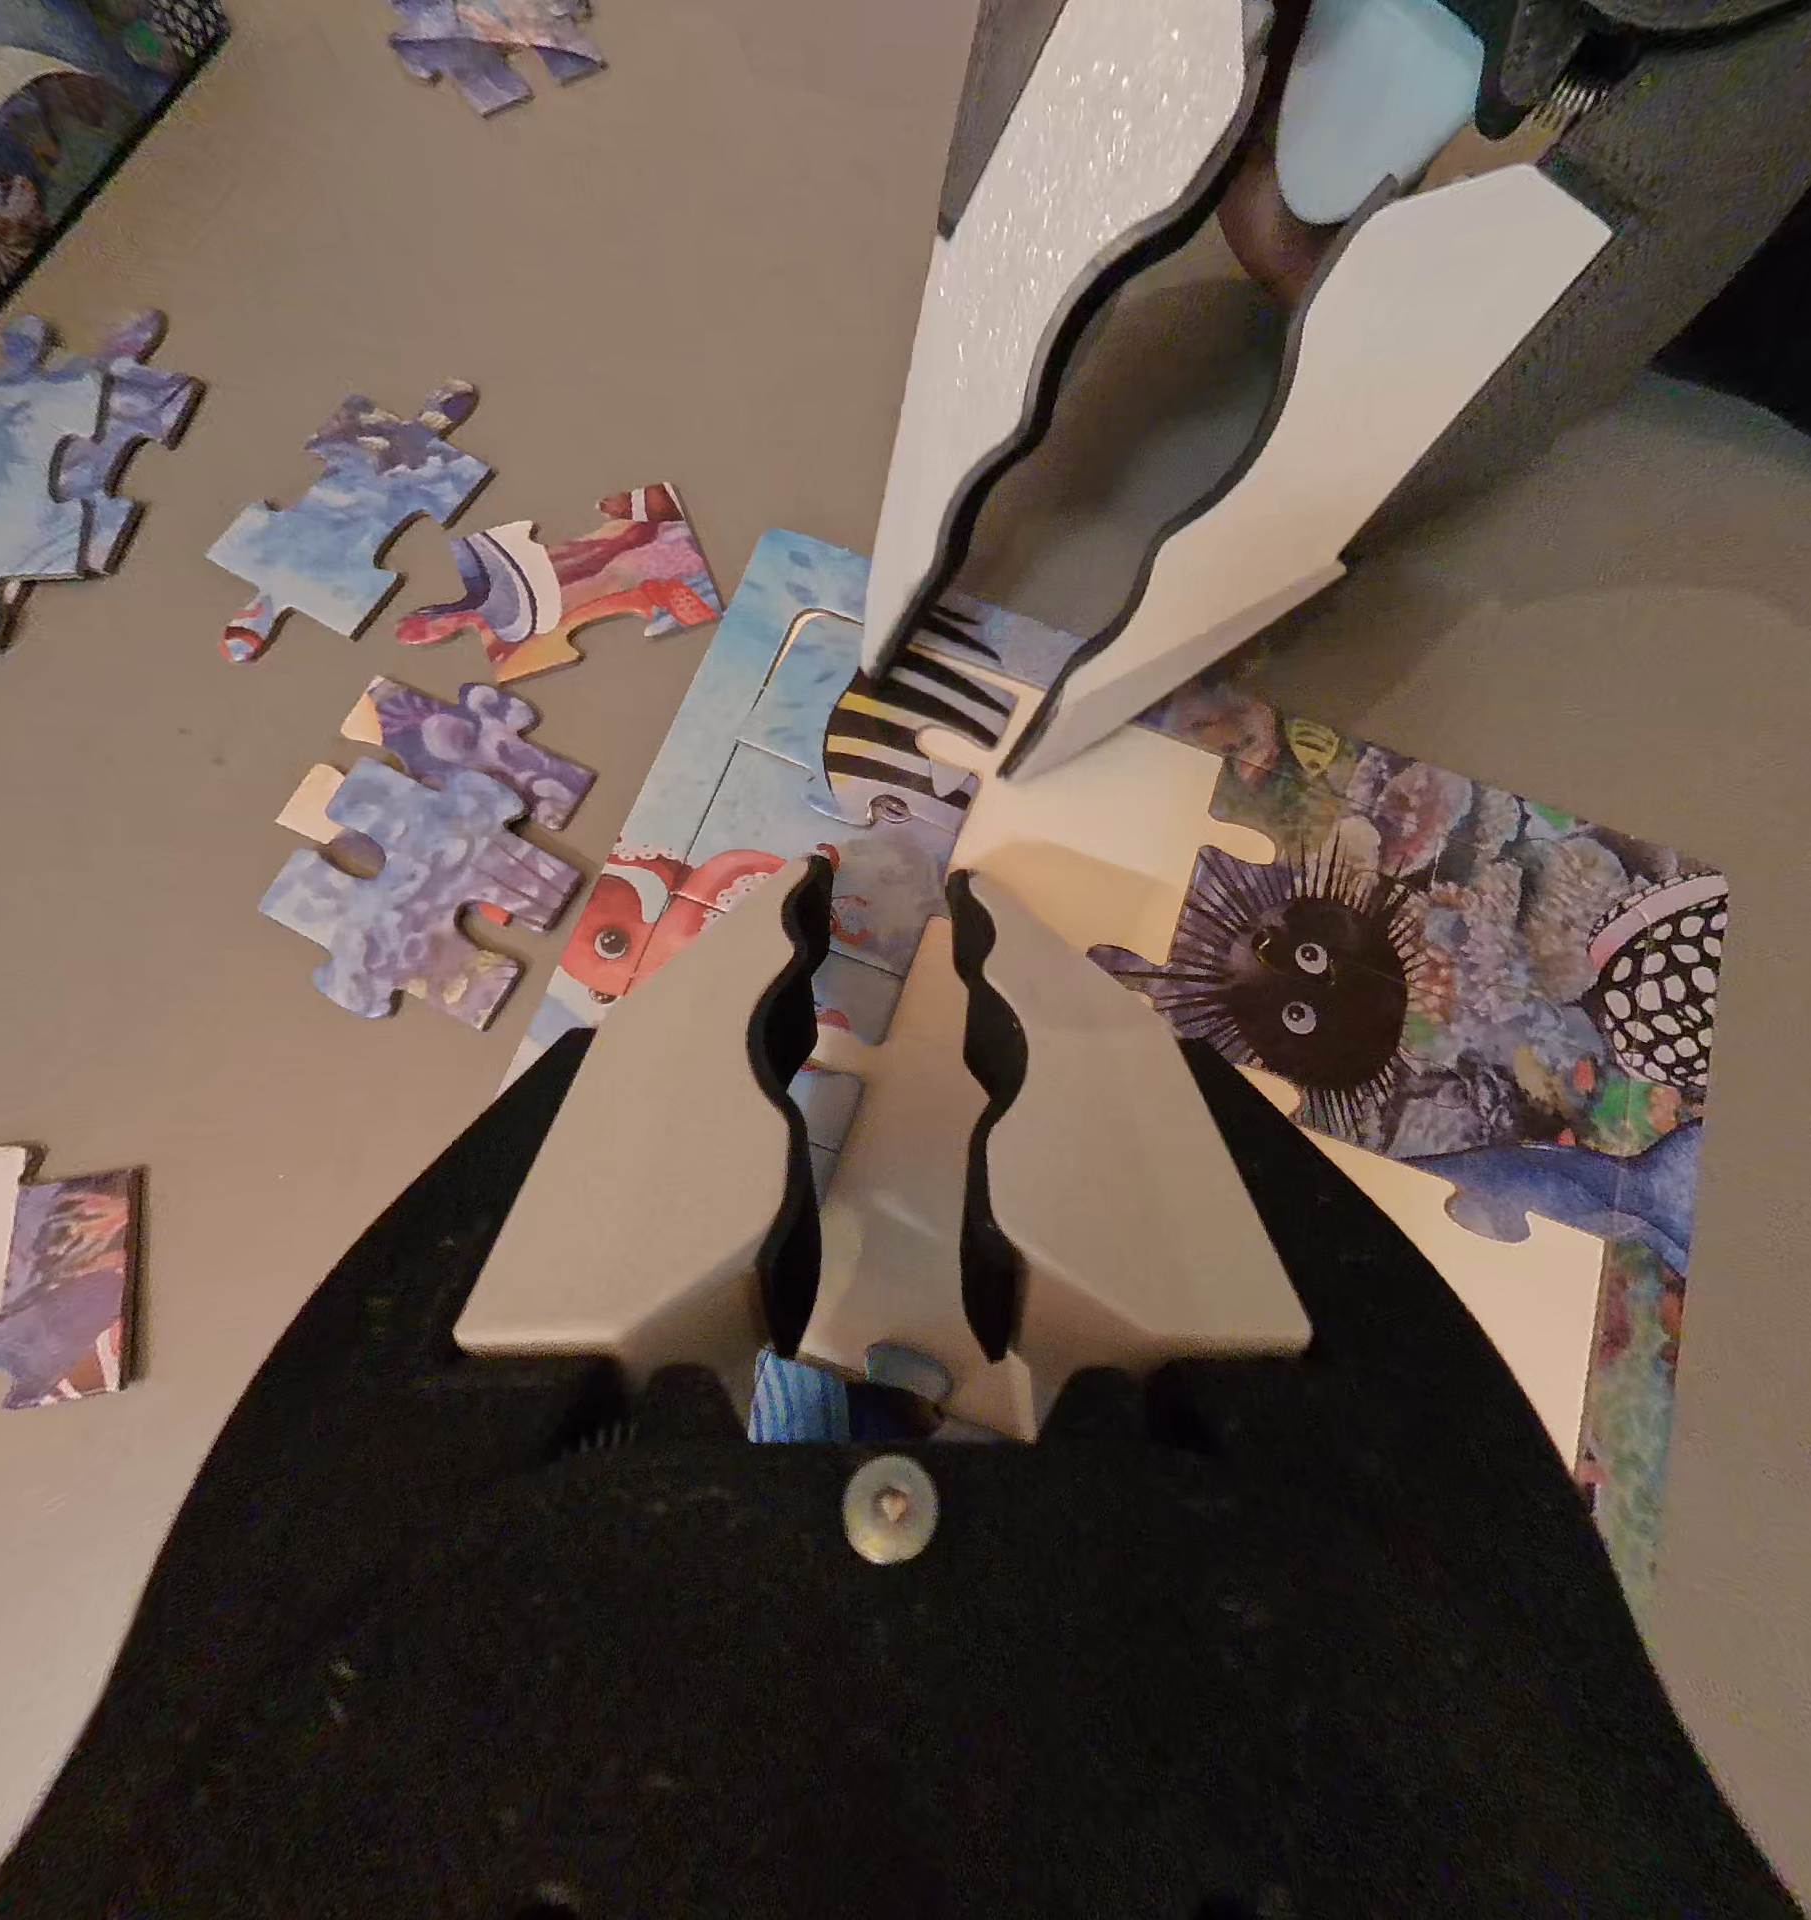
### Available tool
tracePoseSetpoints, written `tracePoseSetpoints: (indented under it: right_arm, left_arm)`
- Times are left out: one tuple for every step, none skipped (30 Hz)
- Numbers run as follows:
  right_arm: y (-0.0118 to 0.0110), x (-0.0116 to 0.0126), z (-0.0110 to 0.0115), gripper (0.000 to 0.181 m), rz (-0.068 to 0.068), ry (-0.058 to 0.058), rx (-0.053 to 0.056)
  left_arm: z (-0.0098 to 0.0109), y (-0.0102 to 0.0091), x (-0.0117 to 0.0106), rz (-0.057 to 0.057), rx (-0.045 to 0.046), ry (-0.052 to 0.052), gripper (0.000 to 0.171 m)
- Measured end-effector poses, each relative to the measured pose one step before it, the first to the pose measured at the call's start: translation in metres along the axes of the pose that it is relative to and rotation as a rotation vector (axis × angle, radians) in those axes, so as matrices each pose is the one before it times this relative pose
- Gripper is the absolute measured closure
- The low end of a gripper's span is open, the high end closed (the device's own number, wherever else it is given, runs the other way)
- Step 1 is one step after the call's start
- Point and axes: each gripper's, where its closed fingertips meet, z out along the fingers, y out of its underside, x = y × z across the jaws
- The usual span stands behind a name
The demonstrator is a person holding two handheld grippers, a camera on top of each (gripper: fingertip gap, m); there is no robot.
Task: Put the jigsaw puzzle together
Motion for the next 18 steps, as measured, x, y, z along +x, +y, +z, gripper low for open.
tracePoseSetpoints:
  right_arm:
    - [0.00127,0.00285,-0.00099,0.149,0.0027,0.0136,-0.0021]
    - [0.00094,0.0021,-0.00065,0.146,0.0044,0.0087,0.0001]
    - [0.00097,0.00125,-0.00079,0.145,0.0037,0.0037,-0.0009]
    - [0.00121,0.00097,-0.00107,0.145,0.0015,0.0036,-0.0036]
    - [0.00143,0.00156,-0.00129,0.145,-0.0011,0.0073,-0.006]
    - [0.00144,0.00143,-0.00147,0.144,-0.0021,0.0077,-0.0061]
    - [0.00118,0.00093,-0.00115,0.144,-0.001,0.0047,-0.0049]
    - [0.00082,0.00051,-0.00079,0.143,0.0006,0.0024,-0.003]
    - [0.0005,0.00029,-0.00058,0.143,0.0012,0.0008,-0.0013]
    - [-0.00044,-0.00053,-0.0005,0.143,0.0004,-0.0027,0.0035]
    - [-0.00135,-0.00086,-0.0004,0.143,0.0005,-0.0047,0.0087]
    - [-0.00155,-0.00065,-0.00047,0.143,0.0018,-0.0031,0.0084]
    - [-0.00184,-0.00058,-0.00031,0.143,0.0016,-0.0023,0.0078]
    - [-0.00218,-0.00084,-0.00031,0.142,-0.0001,-0.0019,0.0093]
    - [-0.00285,-0.00063,-0.00014,0.142,-0.0018,0.0,0.0116]
    - [-0.00377,-0.00089,0.0001,0.143,-0.0017,-0.0002,0.0163]
    - [-0.00525,-0.00123,0.0007,0.143,0.0002,-0.0011,0.0242]
    - [-0.00657,-0.00071,0.00144,0.146,0.0014,0.0022,0.0327]
  left_arm:
    - [-0.00004,-0.00006,0.00012,-0.003,0.00043,0.0038,0.151]
    - [-0.00003,-0.00009,0.0001,-0.0035,0.00048,0.0041,0.151]
    - [-0.00009,-0.00005,0.00002,-0.0036,0.00066,0.0037,0.151]
    - [0.00006,0.0,0.00009,-0.0026,0.00029,0.0023,0.151]
    - [-0.00005,0.00001,-0.00001,-0.0011,0.00008,0.0009,0.151]
    - [0.0,0.0,-0.00001,0.0,-0.00003,0.0,0.151]
    - [0.00004,0.0,0.00008,0.0006,-0.00016,-0.0007,0.151]
    - [-0.00003,0.00007,-0.00002,0.0011,-0.00017,-0.001,0.151]
    - [0.00004,0.0,-0.00006,0.0015,-0.00015,-0.0012,0.151]
    - [-0.00004,-0.00005,0.00006,0.0016,-0.00014,-0.0011,0.151]
    - [0.00014,0.00009,0.00022,0.0019,-0.00042,-0.0005,0.151]
    - [-0.00005,-0.00004,0.00001,0.0019,-0.00023,-0.0013,0.151]
    - [0.00002,0.00003,0.00005,0.0016,-0.00023,-0.0011,0.151]
    - [0.00003,0.00003,0.00012,0.0012,-0.00019,-0.0008,0.151]
    - [0.00005,-0.00002,0.00001,0.0009,-0.00016,-0.0003,0.15]
    - [0.00005,0.00011,0.00005,0.0005,-0.00011,0.0,0.15]
    - [-0.00001,0.00001,-0.00001,0.0001,-0.00009,0.0,0.15]
    - [-0.00001,0.00001,0.00006,-0.0002,-0.00007,0.0004,0.15]
